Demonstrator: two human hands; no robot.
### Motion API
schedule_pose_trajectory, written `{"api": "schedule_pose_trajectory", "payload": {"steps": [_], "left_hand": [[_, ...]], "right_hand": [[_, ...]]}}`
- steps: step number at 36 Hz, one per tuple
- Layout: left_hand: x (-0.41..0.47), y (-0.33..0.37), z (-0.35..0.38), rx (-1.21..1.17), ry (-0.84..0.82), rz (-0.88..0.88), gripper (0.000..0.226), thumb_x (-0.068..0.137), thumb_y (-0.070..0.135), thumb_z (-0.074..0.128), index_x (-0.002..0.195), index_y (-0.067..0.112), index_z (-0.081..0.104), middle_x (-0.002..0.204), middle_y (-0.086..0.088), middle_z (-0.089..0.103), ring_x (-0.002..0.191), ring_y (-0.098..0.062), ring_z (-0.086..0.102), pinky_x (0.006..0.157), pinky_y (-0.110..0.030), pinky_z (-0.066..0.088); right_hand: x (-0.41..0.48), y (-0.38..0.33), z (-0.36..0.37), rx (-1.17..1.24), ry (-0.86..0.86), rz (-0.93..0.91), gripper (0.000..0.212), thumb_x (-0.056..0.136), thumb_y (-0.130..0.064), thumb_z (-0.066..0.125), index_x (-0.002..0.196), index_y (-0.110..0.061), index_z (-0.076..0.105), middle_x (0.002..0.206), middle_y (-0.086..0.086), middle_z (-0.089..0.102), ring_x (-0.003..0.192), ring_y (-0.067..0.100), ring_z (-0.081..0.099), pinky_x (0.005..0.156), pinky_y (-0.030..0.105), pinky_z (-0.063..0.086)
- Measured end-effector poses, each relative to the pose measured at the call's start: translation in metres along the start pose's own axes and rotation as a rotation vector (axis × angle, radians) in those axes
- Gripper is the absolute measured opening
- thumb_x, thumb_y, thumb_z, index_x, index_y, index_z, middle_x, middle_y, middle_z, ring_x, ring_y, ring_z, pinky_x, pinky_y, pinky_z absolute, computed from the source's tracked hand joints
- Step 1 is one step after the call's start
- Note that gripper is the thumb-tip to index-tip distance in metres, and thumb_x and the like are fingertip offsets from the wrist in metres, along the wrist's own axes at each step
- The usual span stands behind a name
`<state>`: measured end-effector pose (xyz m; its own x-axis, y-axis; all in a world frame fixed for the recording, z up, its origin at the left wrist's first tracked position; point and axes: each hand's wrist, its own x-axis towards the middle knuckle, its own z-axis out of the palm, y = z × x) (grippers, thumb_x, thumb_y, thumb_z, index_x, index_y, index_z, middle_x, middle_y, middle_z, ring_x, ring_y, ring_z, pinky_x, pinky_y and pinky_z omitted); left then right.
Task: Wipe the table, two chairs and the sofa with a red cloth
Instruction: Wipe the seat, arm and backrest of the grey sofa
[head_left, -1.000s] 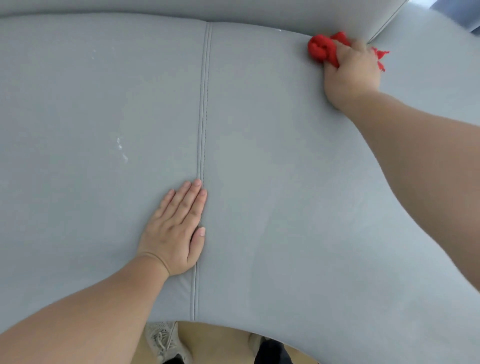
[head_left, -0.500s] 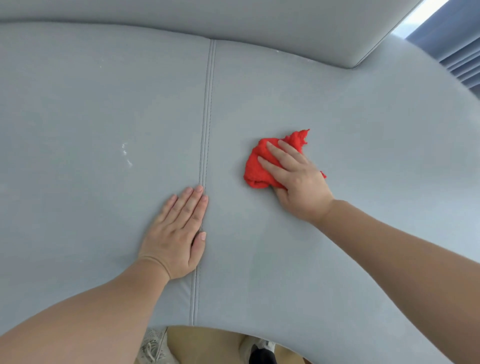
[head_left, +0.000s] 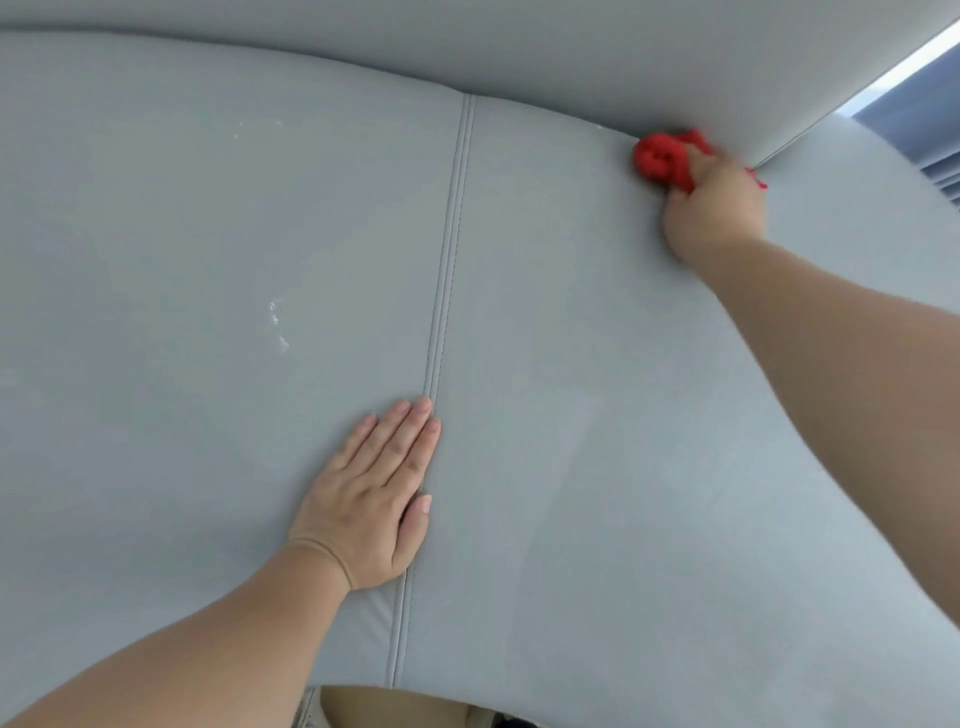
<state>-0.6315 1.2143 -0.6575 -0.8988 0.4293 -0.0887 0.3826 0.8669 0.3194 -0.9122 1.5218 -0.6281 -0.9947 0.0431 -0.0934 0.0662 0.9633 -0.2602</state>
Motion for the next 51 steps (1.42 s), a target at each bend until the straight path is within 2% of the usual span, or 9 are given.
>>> {"api": "schedule_pose_trajectory", "payload": {"steps": [6, 15, 19, 22, 26, 32, 38, 42, 51], "left_hand": [[0.000, 0.000, 0.001, -0.022, 0.011, 0.005, 0.066, 0.086, 0.030, 0.036, 0.145, 0.002, 0.027, 0.155, -0.012, 0.025, 0.144, -0.027, 0.022, 0.117, -0.043, 0.018], [0.000, 0.000, 0.001, -0.021, 0.017, 0.007, 0.066, 0.086, 0.029, 0.037, 0.145, 0.002, 0.028, 0.154, -0.013, 0.027, 0.144, -0.027, 0.023, 0.118, -0.042, 0.016], [-0.001, -0.001, 0.000, -0.019, 0.029, 0.015, 0.066, 0.086, 0.029, 0.037, 0.145, 0.002, 0.028, 0.154, -0.013, 0.027, 0.144, -0.027, 0.022, 0.118, -0.042, 0.016], [-0.001, -0.001, 0.000, -0.017, 0.031, 0.018, 0.065, 0.086, 0.029, 0.037, 0.145, 0.001, 0.029, 0.153, -0.014, 0.028, 0.144, -0.027, 0.023, 0.118, -0.042, 0.016], [0.000, 0.000, 0.000, -0.010, 0.033, 0.013, 0.065, 0.085, 0.029, 0.037, 0.145, 0.002, 0.029, 0.153, -0.013, 0.028, 0.144, -0.027, 0.023, 0.118, -0.042, 0.016], [0.000, 0.001, -0.001, -0.008, 0.037, 0.010, 0.066, 0.086, 0.029, 0.037, 0.145, 0.002, 0.028, 0.154, -0.013, 0.027, 0.143, -0.027, 0.024, 0.117, -0.042, 0.017], [0.000, -0.002, 0.002, 0.002, 0.053, 0.019, 0.065, 0.087, 0.029, 0.035, 0.145, 0.001, 0.028, 0.154, -0.013, 0.026, 0.143, -0.028, 0.023, 0.118, -0.043, 0.016], [0.000, -0.001, 0.001, 0.007, 0.050, 0.016, 0.064, 0.087, 0.029, 0.035, 0.144, 0.000, 0.030, 0.153, -0.014, 0.026, 0.143, -0.028, 0.024, 0.117, -0.043, 0.017], [0.000, 0.002, -0.003, 0.041, 0.024, 0.009, 0.065, 0.087, 0.031, 0.035, 0.143, -0.002, 0.034, 0.153, -0.015, 0.027, 0.143, -0.028, 0.023, 0.117, -0.043, 0.016]], "right_hand": [[0.026, -0.012, 0.012, -0.029, 0.040, 0.168, 0.041, 0.096, -0.031, 0.038, 0.128, -0.017, 0.061, 0.133, 0.017, 0.053, 0.120, 0.038, 0.050, 0.102, 0.037, 0.039], [0.047, -0.106, 0.018, 0.005, -0.123, -0.175, 0.043, 0.100, -0.048, 0.038, 0.124, -0.022, 0.063, 0.125, 0.013, 0.063, 0.115, 0.033, 0.057, 0.095, 0.033, 0.042], [0.051, -0.145, 0.031, -0.032, -0.147, -0.276, 0.035, 0.097, -0.029, 0.040, 0.122, -0.020, 0.063, 0.124, 0.013, 0.064, 0.112, 0.033, 0.058, 0.092, 0.034, 0.043], [0.050, -0.134, 0.021, -0.040, -0.193, -0.294, 0.037, 0.094, -0.023, 0.043, 0.127, -0.024, 0.061, 0.127, 0.012, 0.061, 0.116, 0.034, 0.056, 0.095, 0.035, 0.043], [0.047, -0.077, 0.003, -0.004, -0.189, -0.233, 0.038, 0.093, -0.039, 0.044, 0.128, -0.040, 0.058, 0.132, 0.000, 0.061, 0.121, 0.025, 0.055, 0.102, 0.032, 0.044], [0.035, -0.066, 0.010, 0.053, -0.088, -0.176, 0.035, 0.096, -0.037, 0.043, 0.125, -0.032, 0.062, 0.133, 0.003, 0.059, 0.122, 0.028, 0.052, 0.098, 0.029, 0.039], [-0.015, -0.084, 0.027, 0.084, -0.133, -0.510, 0.050, 0.082, -0.023, 0.039, 0.126, -0.024, 0.063, 0.136, 0.007, 0.054, 0.127, 0.032, 0.047, 0.109, 0.040, 0.034], [-0.066, -0.080, 0.034, 0.071, -0.153, -0.609, 0.055, 0.080, -0.022, 0.039, 0.127, -0.007, 0.062, 0.137, 0.022, 0.052, 0.129, 0.046, 0.043, 0.112, 0.052, 0.029], [-0.132, -0.066, 0.036, 0.067, -0.165, -0.692, 0.051, 0.081, -0.017, 0.041, 0.126, -0.005, 0.063, 0.135, 0.023, 0.053, 0.127, 0.048, 0.046, 0.109, 0.054, 0.031]]}}
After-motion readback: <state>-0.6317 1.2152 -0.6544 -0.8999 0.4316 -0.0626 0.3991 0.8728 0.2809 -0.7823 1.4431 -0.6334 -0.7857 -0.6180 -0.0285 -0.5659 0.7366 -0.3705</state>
